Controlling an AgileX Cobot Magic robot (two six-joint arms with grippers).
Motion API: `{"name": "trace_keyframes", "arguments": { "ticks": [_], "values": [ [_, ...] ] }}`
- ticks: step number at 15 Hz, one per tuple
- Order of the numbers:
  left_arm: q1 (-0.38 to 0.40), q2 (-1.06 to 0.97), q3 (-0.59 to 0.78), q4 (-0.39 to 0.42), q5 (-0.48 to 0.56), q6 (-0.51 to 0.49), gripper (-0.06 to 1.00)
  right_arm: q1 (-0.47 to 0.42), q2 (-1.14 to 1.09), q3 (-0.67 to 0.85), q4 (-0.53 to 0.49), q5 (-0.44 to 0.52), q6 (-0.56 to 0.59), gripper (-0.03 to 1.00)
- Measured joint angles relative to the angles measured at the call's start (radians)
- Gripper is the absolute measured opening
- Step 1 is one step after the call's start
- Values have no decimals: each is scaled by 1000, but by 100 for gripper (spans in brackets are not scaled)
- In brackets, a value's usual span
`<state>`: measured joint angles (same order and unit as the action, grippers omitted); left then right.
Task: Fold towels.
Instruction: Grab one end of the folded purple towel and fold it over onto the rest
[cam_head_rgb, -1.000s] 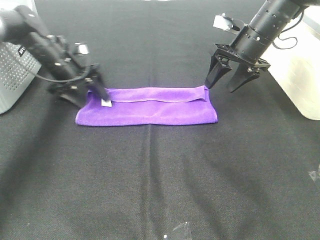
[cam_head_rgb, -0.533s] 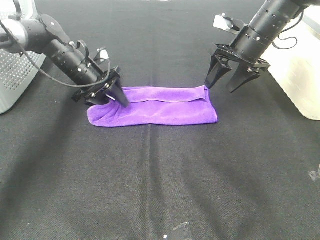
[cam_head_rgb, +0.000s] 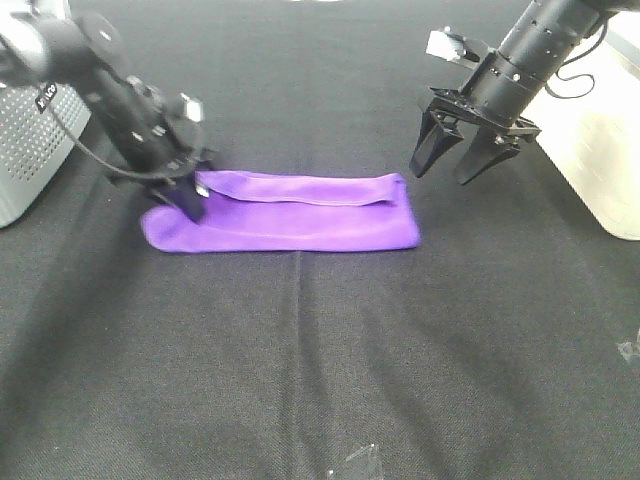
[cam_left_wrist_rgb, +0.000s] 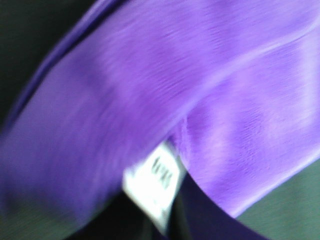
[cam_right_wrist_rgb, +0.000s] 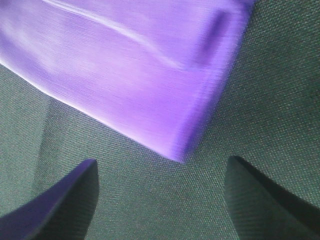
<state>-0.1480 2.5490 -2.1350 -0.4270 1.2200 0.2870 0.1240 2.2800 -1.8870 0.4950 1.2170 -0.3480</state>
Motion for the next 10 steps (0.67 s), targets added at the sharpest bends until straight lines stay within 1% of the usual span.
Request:
{"name": "trace_keyframes", "arguments": {
  "ticks": [2, 5, 7, 10],
  "values": [
    [25, -72, 1, 44, -1, -1, 4, 0, 0, 0, 0, 0, 0, 69],
    [24, -125, 1, 54, 0, -1, 4, 0, 0, 0, 0, 0, 0, 69],
    [9, -142, 1, 40, 0, 4, 4, 0, 0, 0, -3, 0, 0, 69],
    [-50, -136, 1, 15, 0, 19, 4, 0, 0, 0, -5, 0, 0, 69]
  ]
}}
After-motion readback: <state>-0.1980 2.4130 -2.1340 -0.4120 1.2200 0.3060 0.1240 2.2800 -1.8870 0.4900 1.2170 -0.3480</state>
